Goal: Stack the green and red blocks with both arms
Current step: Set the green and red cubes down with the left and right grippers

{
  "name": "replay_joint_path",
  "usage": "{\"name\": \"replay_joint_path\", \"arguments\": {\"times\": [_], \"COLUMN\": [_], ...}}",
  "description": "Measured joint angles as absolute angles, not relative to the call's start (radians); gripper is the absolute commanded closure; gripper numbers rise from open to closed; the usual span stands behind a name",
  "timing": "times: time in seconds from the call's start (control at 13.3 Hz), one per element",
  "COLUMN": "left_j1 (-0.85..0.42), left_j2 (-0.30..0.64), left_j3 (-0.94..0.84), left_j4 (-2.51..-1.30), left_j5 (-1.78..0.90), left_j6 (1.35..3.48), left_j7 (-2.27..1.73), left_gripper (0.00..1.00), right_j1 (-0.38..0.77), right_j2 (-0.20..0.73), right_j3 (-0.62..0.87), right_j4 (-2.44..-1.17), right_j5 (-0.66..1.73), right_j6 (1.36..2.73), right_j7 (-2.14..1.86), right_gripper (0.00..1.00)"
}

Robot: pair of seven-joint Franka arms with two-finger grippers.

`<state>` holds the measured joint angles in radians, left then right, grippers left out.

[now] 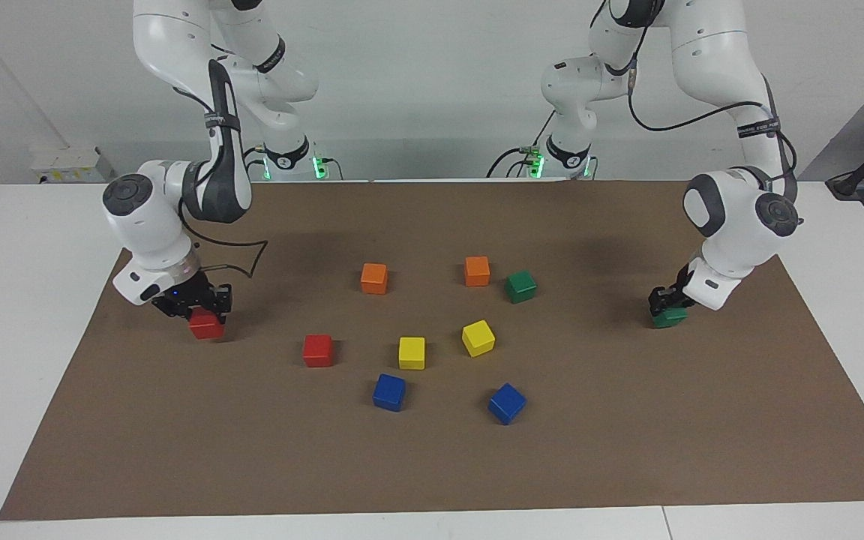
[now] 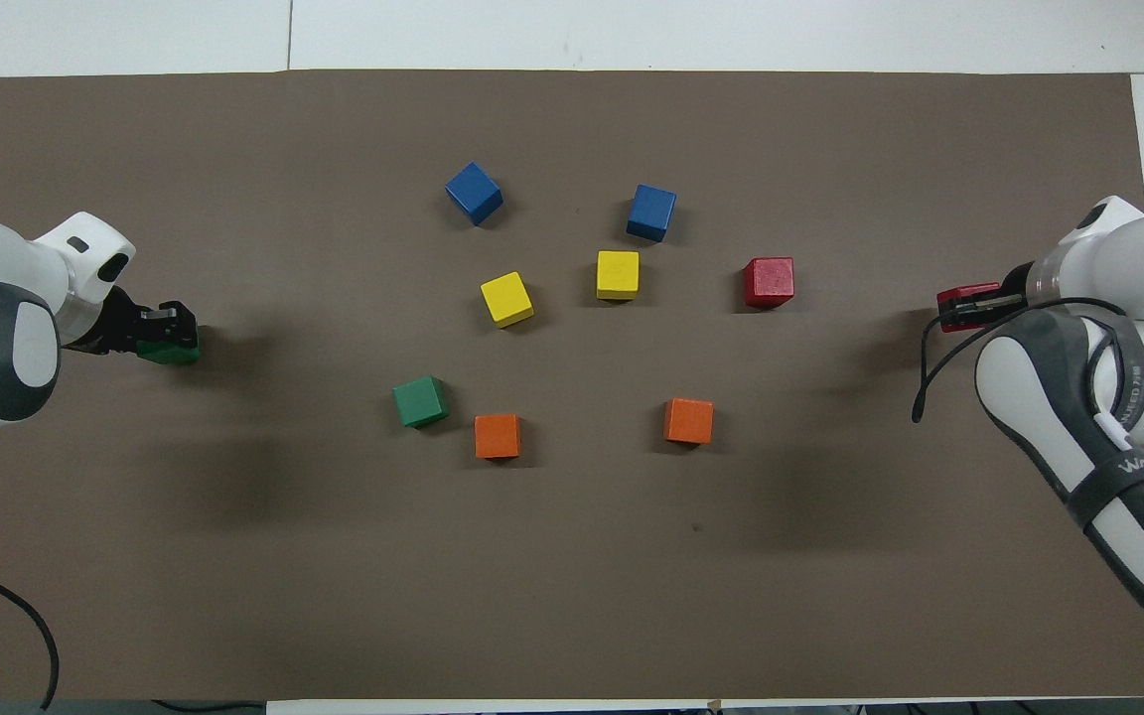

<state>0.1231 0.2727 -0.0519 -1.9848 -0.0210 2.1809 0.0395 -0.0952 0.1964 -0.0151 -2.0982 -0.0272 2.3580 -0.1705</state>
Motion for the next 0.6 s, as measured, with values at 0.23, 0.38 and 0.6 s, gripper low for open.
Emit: {"name": "replay_joint_path", "arguments": {"times": [0.23,0.38,0.6], "left_j1": [0.123,0.123,0.123], "left_j2": [0.274,0.274,0.274], "left_j3": [-0.052,-0.052,-0.053], "left_j4": [-1.989,-1.998,-2.007], "left_j5": [-0.021,-0.021,-0.021], "left_j6": [2.183,2.191,2.203], "left_j7": [0.044,0.045,0.046], "left_gripper": [1.00,0.72,0.00], "right_j1": [-0.096,-0.096,-0.099], "right_j2": [0.216,0.227,0.241], "right_j3": [-0.015,-0.015,-0.015], "right_j4": [-2.103,-2.104,-2.105], "right_j5": [-0.027,-0.027,-0.027], "right_j6": [2.402,2.417,2.430], "right_j7": [-0.170,-0.170,-0.170], "right_gripper": [1.00,1.00,1.00]}}
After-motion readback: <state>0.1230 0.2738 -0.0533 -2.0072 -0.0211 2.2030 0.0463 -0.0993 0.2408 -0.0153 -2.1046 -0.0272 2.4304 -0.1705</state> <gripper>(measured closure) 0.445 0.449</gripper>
